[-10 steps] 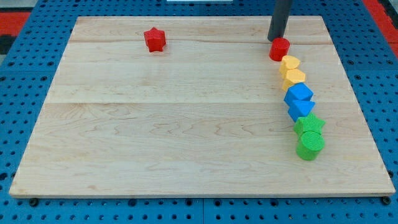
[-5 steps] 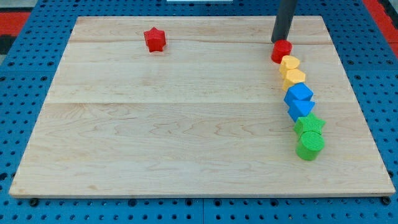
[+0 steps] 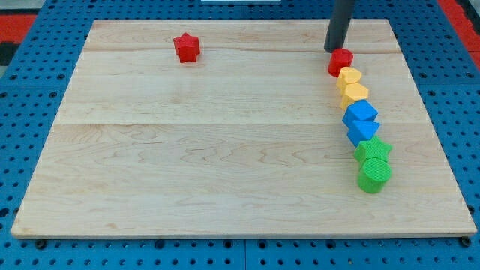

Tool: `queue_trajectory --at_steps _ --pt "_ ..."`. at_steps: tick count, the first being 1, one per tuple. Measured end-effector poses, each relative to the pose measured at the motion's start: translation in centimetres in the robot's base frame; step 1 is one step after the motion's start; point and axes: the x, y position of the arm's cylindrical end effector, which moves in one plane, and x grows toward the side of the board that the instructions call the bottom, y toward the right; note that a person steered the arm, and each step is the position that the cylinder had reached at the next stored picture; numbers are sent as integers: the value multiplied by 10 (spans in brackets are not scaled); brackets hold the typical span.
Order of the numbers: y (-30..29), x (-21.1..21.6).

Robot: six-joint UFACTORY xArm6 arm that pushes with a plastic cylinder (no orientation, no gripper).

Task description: Push red circle to the yellow heart

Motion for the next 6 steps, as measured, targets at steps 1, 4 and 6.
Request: queue_trajectory --at_steps 1,4,6 --pt "-7 1" --pt "-7 8" --pt "-7 13"
